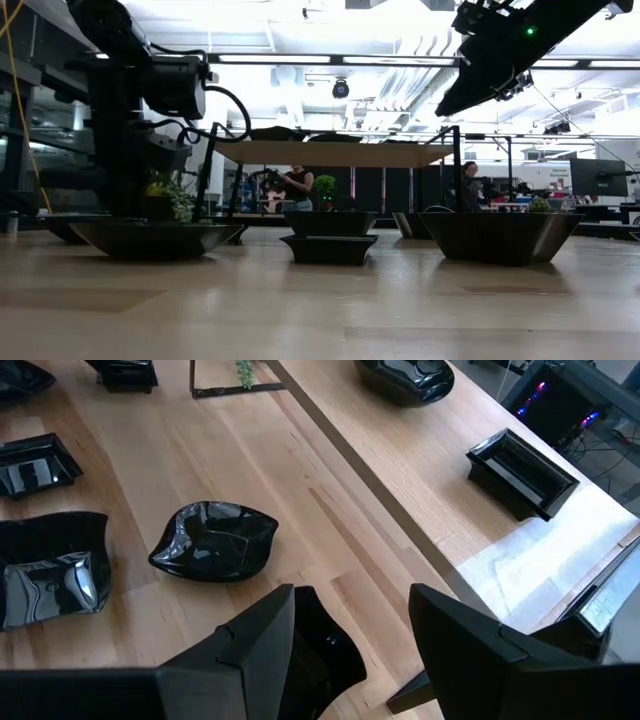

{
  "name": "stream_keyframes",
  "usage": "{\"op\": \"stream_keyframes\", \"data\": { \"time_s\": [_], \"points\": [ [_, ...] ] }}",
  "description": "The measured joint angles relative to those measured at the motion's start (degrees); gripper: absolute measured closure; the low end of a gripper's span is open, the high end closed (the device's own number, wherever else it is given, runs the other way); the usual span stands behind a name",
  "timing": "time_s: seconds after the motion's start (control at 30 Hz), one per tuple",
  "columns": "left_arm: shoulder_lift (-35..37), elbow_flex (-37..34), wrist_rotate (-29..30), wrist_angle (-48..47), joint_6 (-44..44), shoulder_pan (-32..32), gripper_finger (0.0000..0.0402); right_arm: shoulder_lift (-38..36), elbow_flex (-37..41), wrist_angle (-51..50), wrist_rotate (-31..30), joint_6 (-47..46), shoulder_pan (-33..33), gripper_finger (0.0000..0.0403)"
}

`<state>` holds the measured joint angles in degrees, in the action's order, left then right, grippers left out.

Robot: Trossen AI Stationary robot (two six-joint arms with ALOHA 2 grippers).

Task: Pick & Place Mini shaped plates
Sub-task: Stack the black square plate on top of the black square plate on the shelf

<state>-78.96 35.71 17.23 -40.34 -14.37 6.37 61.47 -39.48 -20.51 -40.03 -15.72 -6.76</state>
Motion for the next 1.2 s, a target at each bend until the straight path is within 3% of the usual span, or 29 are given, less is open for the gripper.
{"op": "stream_keyframes", "data": {
  "time_s": [0.23,0.43,0.93,1.2],
  "points": [
    [0.00,3.49,-0.32,-4.23,-0.66,-0.63,0.0400,0.00,0.00,0.61,1.48,-2.10,0.00,0.0208],
    [-0.01,6.91,2.65,-6.41,-2.40,-5.86,0.0400,0.00,0.00,2.69,2.99,-1.79,0.00,0.0208],
    [0.00,11.63,22.83,-10.39,-7.44,-24.90,0.0401,6.00,0.02,14.61,6.15,2.68,-0.02,0.0208],
    [0.00,13.11,35.83,-3.69,-24.24,-31.04,0.0401,10.57,0.02,23.52,6.25,2.71,-0.02,0.0208]
  ]
}}
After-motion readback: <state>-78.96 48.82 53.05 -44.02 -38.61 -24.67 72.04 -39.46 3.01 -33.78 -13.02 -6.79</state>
